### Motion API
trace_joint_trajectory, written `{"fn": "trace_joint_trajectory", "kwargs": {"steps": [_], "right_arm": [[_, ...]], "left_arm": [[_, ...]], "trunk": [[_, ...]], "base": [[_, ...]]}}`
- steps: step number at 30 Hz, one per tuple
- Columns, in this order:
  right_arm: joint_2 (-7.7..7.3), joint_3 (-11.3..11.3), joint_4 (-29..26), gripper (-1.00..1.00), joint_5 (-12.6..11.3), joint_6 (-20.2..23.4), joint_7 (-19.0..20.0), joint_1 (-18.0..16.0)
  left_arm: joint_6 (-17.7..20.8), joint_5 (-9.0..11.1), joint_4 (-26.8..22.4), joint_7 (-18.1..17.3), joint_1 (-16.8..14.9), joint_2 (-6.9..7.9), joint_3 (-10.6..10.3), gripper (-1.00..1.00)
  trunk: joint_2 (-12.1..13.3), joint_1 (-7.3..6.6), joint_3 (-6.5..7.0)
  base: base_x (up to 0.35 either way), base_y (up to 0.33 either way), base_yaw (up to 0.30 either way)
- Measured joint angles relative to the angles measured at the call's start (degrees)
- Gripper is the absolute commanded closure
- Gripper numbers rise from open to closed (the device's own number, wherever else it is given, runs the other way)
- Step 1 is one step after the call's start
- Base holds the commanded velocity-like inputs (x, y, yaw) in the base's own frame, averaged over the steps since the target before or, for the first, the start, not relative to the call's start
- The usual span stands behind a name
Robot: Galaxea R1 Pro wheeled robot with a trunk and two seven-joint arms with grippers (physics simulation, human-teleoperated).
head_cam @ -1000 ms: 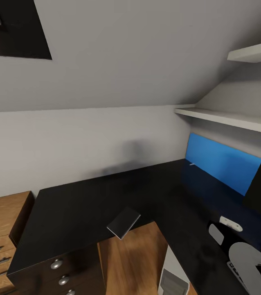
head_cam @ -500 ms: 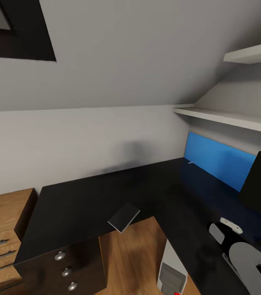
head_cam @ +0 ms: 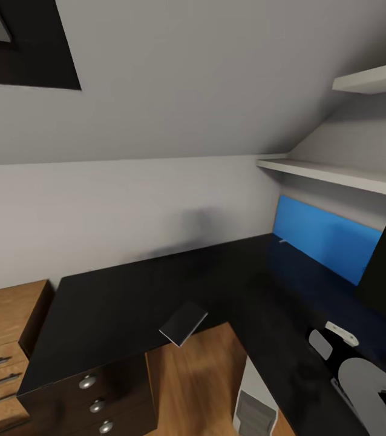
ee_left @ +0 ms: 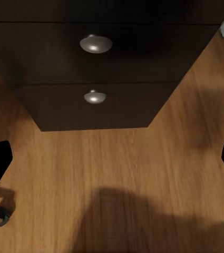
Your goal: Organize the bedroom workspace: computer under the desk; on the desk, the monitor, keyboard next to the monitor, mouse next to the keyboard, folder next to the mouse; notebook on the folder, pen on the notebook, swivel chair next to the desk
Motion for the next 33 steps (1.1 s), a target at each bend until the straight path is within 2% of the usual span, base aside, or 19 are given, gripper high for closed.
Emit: {"fn": "trace_joint_trajectory", "kwargs": {"steps": [7, 13, 19, 23, 29, 33], "right_arm": [[-0.88, -0.1, -1.1, 1.00, 0.4, -0.3, 0.0, 0.0], [-5.02, -0.2, -2.4, 1.00, 0.6, -0.3, -0.1, 0.0], [-6.91, -0.2, -2.4, 1.00, 0.5, 0.0, -0.3, 0.0], [-7.32, -0.2, -2.3, 1.00, 0.4, 0.2, -0.3, 0.0], [-7.16, -0.2, -2.1, 1.00, 0.4, 0.3, -0.3, 0.0], [-7.02, -0.1, -2.1, 1.00, 0.4, 0.3, -0.3, 0.0]], "left_arm": [[0.0, 0.0, -0.1, 0.0, 0.0, -0.01, 0.0, -1.00], [0.0, 0.2, -1.0, 0.0, 0.0, 0.00, 0.0, -1.00], [0.0, 0.2, -1.7, 0.0, 0.0, -0.03, 0.0, -1.00], [0.0, 0.2, -2.5, 0.0, 0.0, -0.08, 0.0, -1.00], [0.0, 0.2, -3.6, 0.0, 0.0, -0.15, 0.0, -1.00], [0.1, 0.2, -3.7, 0.0, 0.0, -0.17, 0.0, -1.00]], "trunk": [[0.0, 0.02, 0.00], [0.0, 0.02, 0.00], [0.0, 0.02, 0.00], [0.0, 0.02, 0.00], [0.0, 0.02, 0.00], [-1.6, 0.90, -0.71]], "base": [[0.131, 0.000, 0.000], [0.004, 0.000, 0.000], [0.000, 0.000, 0.000], [0.000, 0.000, 0.000], [0.000, 0.000, 0.000], [0.000, 0.000, 0.000]]}}
